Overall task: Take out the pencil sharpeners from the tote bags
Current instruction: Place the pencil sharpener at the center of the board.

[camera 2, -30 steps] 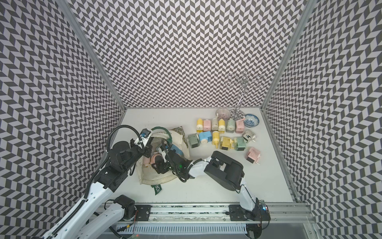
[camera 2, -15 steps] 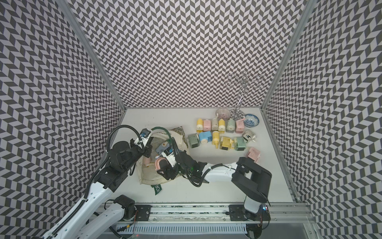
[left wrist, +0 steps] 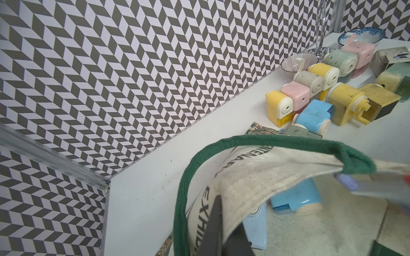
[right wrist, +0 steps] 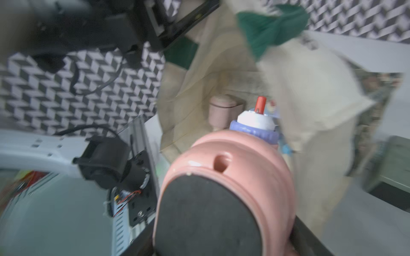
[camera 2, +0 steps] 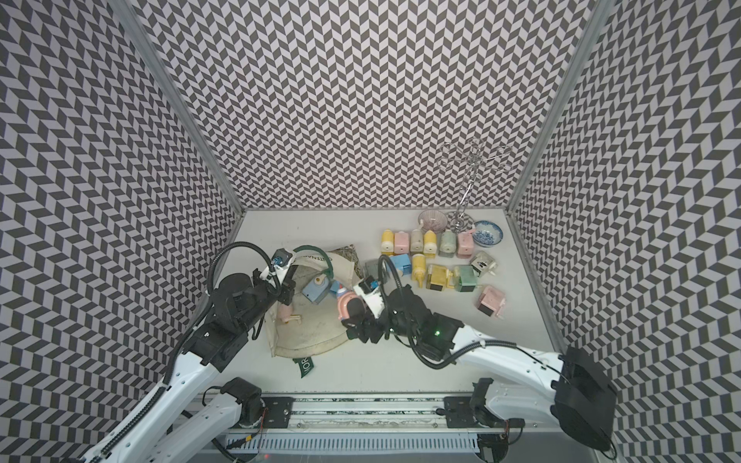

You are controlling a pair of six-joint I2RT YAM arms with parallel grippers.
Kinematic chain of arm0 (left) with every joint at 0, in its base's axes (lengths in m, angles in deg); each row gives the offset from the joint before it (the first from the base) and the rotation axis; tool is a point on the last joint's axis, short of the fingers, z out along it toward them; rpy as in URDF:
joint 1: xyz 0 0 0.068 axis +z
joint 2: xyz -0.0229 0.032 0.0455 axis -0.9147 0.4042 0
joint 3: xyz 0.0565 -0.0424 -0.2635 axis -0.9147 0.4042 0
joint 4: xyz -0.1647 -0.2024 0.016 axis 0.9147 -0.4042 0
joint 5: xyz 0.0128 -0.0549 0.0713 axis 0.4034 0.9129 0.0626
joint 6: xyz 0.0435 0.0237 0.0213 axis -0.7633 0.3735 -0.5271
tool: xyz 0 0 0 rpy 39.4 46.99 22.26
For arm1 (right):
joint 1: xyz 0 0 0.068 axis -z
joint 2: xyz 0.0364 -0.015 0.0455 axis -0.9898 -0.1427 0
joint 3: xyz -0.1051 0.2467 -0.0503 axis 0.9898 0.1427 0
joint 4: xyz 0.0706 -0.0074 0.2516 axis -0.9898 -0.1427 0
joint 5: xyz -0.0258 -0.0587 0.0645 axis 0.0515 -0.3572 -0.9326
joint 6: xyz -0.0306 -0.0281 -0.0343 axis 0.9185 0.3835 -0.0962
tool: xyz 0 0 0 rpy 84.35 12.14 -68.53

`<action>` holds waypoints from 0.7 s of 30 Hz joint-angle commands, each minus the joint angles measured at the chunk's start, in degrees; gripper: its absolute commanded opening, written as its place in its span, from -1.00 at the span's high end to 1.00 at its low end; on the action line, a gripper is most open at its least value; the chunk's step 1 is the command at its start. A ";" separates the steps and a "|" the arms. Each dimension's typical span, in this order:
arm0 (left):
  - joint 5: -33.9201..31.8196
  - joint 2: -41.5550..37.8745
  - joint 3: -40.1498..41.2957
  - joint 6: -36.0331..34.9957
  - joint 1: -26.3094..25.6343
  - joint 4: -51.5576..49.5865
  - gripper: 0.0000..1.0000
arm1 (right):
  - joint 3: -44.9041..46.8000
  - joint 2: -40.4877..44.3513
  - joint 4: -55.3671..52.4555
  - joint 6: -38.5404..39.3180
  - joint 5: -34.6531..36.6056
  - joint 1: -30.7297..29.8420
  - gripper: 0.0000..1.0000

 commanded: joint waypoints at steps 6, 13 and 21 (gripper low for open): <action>0.23 -0.33 -1.15 0.53 -0.55 5.02 1.00 | 5.12 5.55 -0.32 -6.31 8.66 10.31 0.12; 0.33 -0.60 -1.25 0.50 -0.61 4.89 1.00 | 8.32 8.14 -2.98 -10.21 13.55 15.22 0.11; 0.55 -0.58 -1.23 0.61 -0.69 4.86 1.00 | 12.40 9.42 -4.66 -16.80 12.66 26.35 0.08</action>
